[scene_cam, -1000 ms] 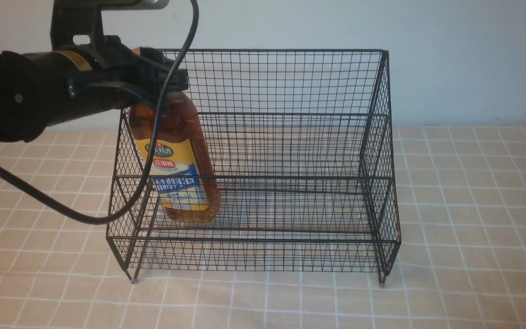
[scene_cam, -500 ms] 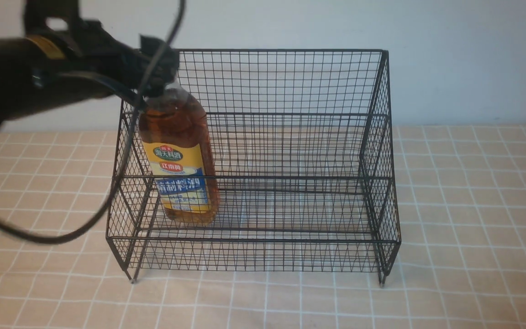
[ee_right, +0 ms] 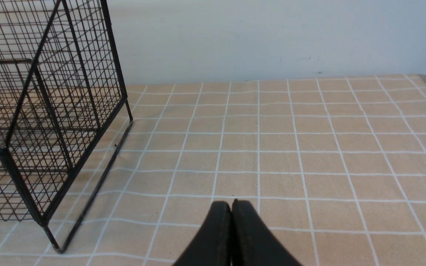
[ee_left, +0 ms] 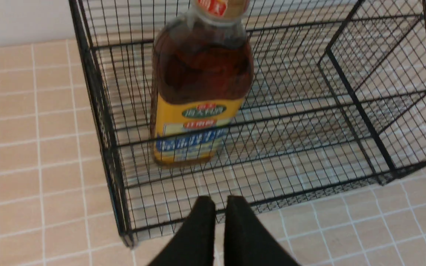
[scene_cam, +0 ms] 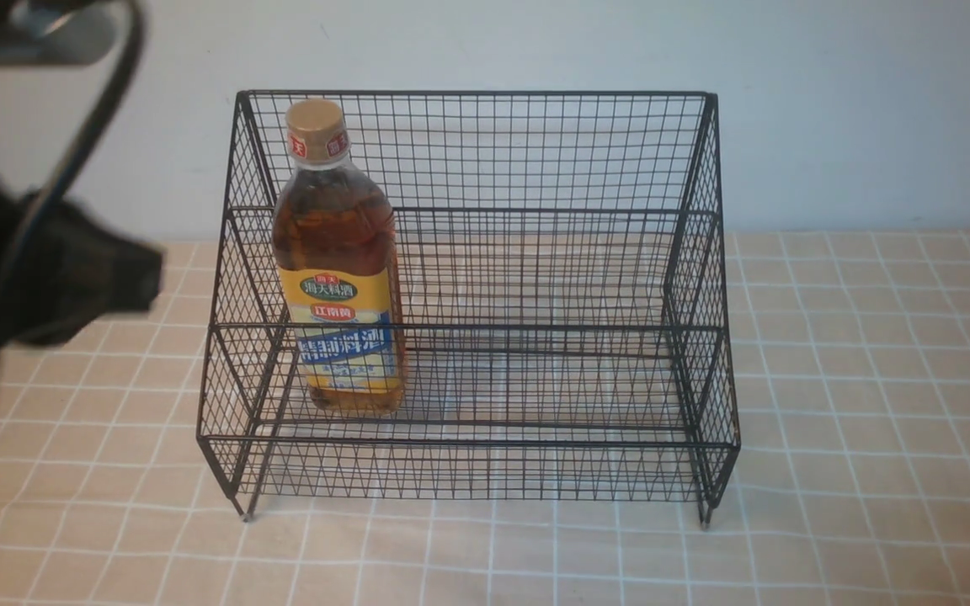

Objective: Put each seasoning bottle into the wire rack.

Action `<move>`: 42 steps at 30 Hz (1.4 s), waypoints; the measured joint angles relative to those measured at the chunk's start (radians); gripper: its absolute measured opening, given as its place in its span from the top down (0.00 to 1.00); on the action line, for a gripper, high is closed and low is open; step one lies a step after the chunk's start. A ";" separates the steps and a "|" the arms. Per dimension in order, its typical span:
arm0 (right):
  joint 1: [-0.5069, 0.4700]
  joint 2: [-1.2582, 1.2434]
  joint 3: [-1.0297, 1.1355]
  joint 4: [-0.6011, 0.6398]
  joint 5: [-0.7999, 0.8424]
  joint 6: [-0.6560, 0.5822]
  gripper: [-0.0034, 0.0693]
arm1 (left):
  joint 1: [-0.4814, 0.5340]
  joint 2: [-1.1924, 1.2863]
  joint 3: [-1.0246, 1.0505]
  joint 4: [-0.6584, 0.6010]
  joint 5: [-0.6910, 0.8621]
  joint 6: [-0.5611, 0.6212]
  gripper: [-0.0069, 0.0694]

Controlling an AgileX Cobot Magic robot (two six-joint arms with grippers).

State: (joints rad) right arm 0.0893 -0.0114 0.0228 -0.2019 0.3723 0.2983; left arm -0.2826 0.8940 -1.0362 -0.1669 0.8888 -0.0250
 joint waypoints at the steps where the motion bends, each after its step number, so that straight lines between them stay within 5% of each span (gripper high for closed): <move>1: 0.000 0.000 0.000 0.000 0.000 0.000 0.97 | 0.000 -0.051 0.032 0.001 0.000 -0.002 0.91; 15: 0.000 0.000 0.000 0.000 0.000 0.000 0.97 | 0.000 -0.568 0.286 0.008 0.115 -0.001 0.92; 26: 0.000 0.000 0.000 0.000 0.000 0.000 0.97 | 0.000 -0.637 0.288 0.025 0.229 0.045 0.92; 31: 0.000 0.000 0.000 0.000 0.000 0.001 0.97 | 0.030 -0.701 0.395 0.042 -0.010 0.071 0.92; 38: 0.000 0.000 0.000 0.000 0.000 0.001 0.97 | 0.215 -0.885 0.796 0.051 -0.462 0.168 0.92; 42: 0.000 0.000 0.000 0.000 0.000 0.001 0.97 | 0.257 -0.905 0.991 0.053 -0.542 0.180 0.92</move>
State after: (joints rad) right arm 0.0893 -0.0114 0.0228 -0.2019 0.3723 0.2991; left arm -0.0254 -0.0114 -0.0448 -0.1139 0.3464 0.1549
